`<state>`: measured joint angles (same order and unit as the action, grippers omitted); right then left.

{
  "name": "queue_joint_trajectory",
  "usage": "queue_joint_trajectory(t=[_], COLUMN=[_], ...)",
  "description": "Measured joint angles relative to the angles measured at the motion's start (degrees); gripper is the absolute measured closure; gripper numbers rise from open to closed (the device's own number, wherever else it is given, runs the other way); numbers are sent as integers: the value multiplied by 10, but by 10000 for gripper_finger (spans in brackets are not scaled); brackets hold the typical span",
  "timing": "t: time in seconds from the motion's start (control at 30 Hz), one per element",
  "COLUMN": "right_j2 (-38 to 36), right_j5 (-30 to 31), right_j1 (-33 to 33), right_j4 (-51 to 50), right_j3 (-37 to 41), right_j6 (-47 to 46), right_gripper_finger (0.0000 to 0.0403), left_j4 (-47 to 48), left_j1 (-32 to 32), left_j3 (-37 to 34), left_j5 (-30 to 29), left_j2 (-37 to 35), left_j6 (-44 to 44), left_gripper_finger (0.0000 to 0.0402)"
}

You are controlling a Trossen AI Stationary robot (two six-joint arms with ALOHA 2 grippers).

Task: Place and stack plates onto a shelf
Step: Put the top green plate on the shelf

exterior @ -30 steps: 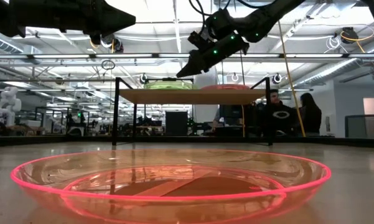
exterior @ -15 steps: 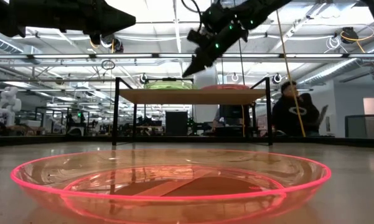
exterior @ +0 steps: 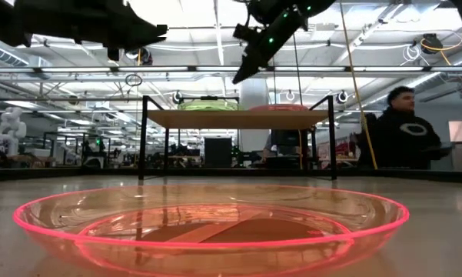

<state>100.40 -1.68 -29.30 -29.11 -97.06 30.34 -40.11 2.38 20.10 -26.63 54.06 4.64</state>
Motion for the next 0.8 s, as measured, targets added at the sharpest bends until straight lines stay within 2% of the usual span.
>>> queue_joint_trajectory(t=[0.07,0.13,0.23,0.37,0.57,0.8], right_j2=[-29,-68,-137,-252,-416,-554], right_j5=[-5,-15,-15,-16,-28,-29], right_j1=[0,2,5,5,5,5], right_j4=[5,17,65,177,366,485], right_j3=[4,15,62,166,355,509], right_j6=[-10,-19,-36,-74,-122,-152], right_gripper_finger=[403,403,403,403,403,403], left_j4=[14,68,201,352,424,439], left_j1=[-16,-31,-50,-60,-80,-102], left_j3=[6,34,103,205,303,335], left_j5=[0,11,28,52,113,124], left_j2=[0,0,11,72,178,249], left_j6=[-8,-17,-28,-8,35,41], left_gripper_finger=[346,346,346,346,346,346])
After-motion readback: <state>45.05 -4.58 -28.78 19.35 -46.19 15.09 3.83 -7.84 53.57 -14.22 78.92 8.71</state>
